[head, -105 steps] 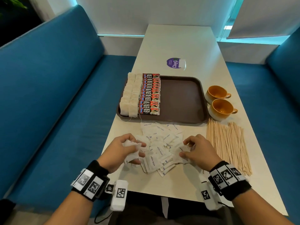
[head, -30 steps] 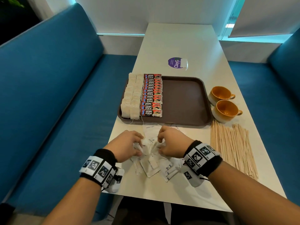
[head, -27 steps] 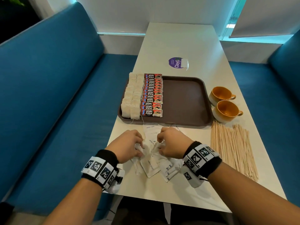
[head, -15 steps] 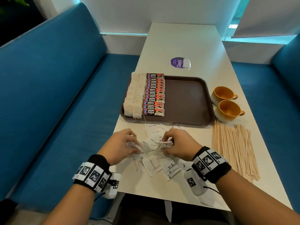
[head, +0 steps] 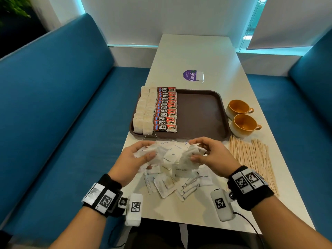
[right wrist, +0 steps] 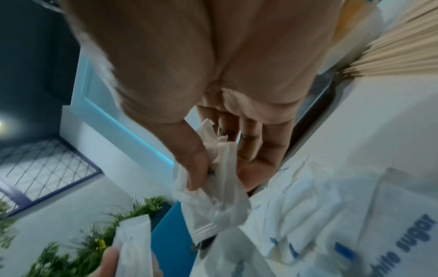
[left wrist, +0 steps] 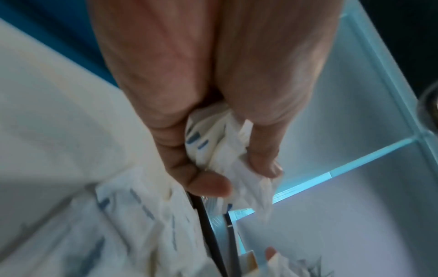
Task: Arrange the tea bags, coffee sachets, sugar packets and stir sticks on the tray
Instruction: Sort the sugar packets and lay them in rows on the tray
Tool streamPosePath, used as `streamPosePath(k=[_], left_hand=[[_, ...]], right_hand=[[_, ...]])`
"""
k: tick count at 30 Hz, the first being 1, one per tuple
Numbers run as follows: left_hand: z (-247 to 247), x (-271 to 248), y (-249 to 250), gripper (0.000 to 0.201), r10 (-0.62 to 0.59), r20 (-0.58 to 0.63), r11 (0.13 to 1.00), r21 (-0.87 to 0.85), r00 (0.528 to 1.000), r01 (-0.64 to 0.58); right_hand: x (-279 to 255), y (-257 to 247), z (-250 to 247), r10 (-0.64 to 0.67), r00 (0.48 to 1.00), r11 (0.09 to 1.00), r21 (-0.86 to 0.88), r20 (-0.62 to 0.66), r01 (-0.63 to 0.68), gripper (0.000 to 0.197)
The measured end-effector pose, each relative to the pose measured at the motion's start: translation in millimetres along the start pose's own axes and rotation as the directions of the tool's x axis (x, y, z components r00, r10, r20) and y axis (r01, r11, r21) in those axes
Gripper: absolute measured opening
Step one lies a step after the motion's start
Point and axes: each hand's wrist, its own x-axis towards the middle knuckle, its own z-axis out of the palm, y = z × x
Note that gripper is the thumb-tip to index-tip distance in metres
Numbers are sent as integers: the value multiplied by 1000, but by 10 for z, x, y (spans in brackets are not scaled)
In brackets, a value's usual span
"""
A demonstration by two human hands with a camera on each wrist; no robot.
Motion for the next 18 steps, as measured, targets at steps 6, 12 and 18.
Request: streamPosePath(k=[6, 12, 18], left_hand=[[248, 54, -34, 21, -177, 34, 895, -411, 984, 175], [468, 51, -40, 36, -172, 120, 841, -500, 978, 209], [468, 48, -99, 43, -208, 107, 818, -526, 972, 233]], right_hand=[[-48, -219, -12, -38, 999, 929, 369, 33, 23, 37], [40, -328, 262, 3, 985, 877, 473, 171, -85, 60], [53, -255, 377, 76, 983, 878, 457, 165, -145, 46]])
